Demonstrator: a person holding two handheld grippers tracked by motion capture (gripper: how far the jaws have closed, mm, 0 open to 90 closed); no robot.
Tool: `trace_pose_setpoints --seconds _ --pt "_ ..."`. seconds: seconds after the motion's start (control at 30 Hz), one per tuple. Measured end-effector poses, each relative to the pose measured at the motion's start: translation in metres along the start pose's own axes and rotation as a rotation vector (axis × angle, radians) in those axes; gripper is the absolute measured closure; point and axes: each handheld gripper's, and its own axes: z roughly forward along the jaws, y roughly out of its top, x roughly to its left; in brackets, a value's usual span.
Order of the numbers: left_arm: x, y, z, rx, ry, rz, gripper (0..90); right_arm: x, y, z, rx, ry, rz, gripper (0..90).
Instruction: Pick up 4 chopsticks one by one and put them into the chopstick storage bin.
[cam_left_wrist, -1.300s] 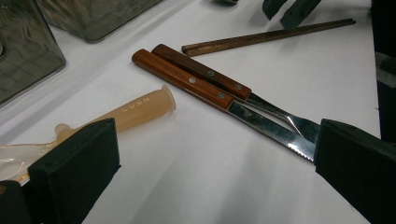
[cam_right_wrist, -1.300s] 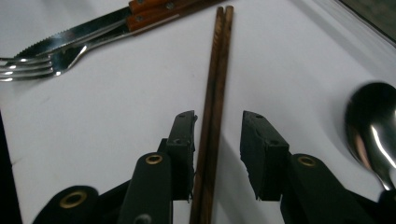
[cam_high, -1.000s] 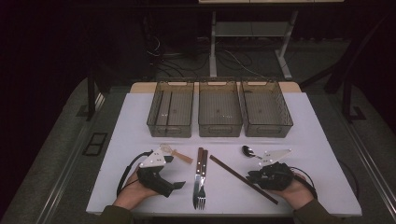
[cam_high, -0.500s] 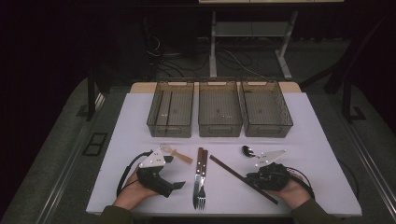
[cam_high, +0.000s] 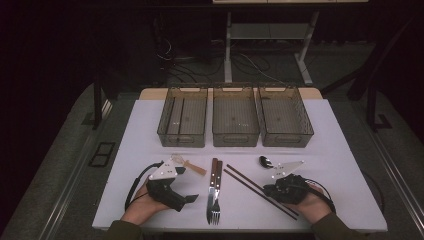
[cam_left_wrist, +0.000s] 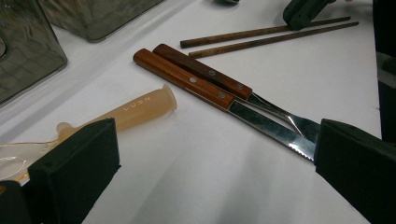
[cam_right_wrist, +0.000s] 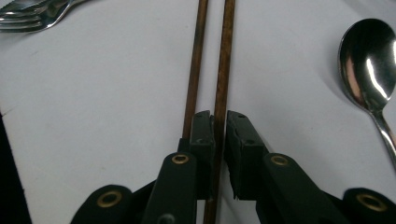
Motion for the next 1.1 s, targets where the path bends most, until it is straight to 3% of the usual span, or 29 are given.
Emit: trace_pose_setpoints --seconds 0.47,0.73,1.1 --pt "-0.0003 0.0001 0.0005 0.006 -0.002 0.004 0.0 0.0023 0.001 0.0045 -0.008 -0.042 -0.012 83.4" --pt "-0.0003 0.0001 0.0006 0.007 -0.003 0.004 0.0 0.0036 0.0015 0.0045 -0.008 -0.057 0.019 85.1" --pt "-0.0003 0.0002 0.0002 0.004 -0.003 0.004 0.0 -0.0014 0.0006 0.0008 -0.027 -0.04 0.067 85.4"
